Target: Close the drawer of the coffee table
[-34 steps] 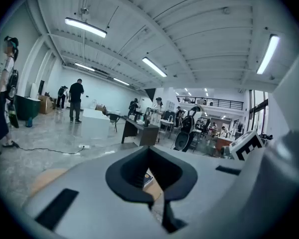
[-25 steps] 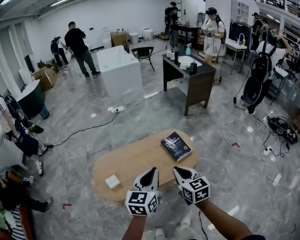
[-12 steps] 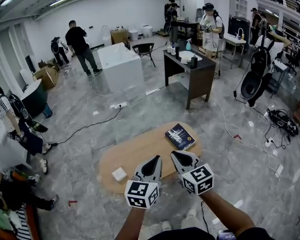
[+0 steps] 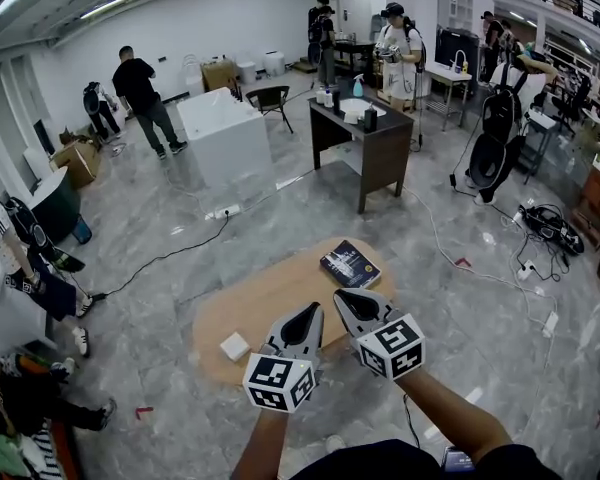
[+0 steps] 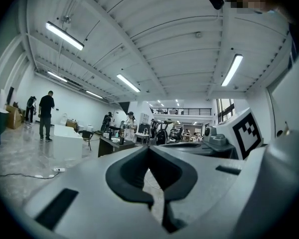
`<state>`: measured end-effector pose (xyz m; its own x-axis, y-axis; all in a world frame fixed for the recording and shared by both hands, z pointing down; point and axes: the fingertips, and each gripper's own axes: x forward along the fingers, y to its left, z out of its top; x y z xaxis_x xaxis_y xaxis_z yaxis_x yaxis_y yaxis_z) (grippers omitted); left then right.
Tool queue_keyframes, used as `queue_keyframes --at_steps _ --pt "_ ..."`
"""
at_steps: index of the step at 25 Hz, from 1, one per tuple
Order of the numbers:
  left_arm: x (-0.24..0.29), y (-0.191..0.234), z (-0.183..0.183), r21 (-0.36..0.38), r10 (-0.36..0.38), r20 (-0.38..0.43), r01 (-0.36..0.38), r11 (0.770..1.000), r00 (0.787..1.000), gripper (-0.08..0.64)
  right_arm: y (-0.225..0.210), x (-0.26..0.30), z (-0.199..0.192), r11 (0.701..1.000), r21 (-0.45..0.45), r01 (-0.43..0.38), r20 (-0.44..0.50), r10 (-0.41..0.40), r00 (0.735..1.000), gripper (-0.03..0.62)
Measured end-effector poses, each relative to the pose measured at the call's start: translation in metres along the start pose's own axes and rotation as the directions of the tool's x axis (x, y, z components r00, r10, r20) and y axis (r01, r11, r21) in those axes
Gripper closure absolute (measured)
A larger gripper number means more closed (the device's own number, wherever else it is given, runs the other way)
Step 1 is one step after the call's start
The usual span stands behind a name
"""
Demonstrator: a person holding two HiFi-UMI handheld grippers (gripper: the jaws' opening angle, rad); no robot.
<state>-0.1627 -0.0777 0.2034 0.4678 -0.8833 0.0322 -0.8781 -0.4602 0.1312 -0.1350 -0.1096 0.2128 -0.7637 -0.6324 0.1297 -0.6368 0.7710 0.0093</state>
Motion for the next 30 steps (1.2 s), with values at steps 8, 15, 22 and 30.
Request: queue_keyframes --at_steps 8,15,22,30 --pt "0.002 -0.018 0.009 -0.032 -0.025 0.002 0.025 0.999 1.000 0.563 -0.004 -0.022 0.017 1.000 0.027 0.003 0.029 -0.004 1.000 0.581" --pt "0.001 -0.054 0.018 -0.003 -0.018 0.012 0.018 1.000 1.000 0.562 -0.009 -0.056 0.033 0.998 0.056 -0.019 0.071 0.015 0.997 0.581" --pt "0.001 -0.086 0.027 -0.004 0.013 0.038 -0.013 1.000 0.999 0.563 -0.011 -0.093 0.040 0.995 0.078 -0.057 0.093 0.050 0.994 0.581" --pt "-0.003 -0.132 0.029 0.025 0.017 0.044 -0.018 1.000 0.999 0.561 -0.018 -0.136 0.044 0.994 0.084 -0.073 0.115 0.063 0.991 0.580"
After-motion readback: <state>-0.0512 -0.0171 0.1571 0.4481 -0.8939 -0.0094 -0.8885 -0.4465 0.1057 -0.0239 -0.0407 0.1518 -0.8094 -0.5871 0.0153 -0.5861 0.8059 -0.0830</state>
